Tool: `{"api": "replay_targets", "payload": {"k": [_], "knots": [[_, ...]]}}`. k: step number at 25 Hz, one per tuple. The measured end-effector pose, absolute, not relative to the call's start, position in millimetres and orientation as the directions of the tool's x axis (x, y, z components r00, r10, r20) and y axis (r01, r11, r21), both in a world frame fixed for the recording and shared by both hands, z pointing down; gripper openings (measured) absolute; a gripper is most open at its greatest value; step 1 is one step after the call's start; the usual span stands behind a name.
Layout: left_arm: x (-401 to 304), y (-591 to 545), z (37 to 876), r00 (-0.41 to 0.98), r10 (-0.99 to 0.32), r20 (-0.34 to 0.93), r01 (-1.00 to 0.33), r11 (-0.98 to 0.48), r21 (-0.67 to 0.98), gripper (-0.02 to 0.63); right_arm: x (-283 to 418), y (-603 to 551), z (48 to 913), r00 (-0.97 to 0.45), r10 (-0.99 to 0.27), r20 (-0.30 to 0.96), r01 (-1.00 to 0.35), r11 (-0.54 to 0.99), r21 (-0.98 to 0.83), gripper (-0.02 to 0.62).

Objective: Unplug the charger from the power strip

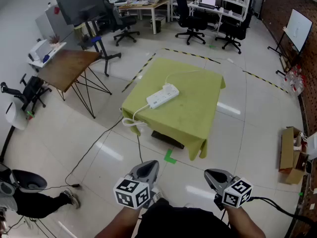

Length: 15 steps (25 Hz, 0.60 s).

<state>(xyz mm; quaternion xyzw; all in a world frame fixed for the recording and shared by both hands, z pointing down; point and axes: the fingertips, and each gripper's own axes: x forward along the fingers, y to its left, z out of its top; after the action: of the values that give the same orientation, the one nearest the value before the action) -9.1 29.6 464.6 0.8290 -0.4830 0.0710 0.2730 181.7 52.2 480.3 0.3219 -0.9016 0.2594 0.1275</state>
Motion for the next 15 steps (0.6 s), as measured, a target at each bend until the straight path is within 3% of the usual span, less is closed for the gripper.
{"api": "replay_targets", "payload": {"k": [15], "knots": [[-74, -40, 461, 0.594, -0.729, 0.341, -0.799, -0.484, 0.358, 0.006, 100, -11, 468, -0.726, -0.572, 0.381, -0.684, 0.655, -0.322, 0.003]]}}
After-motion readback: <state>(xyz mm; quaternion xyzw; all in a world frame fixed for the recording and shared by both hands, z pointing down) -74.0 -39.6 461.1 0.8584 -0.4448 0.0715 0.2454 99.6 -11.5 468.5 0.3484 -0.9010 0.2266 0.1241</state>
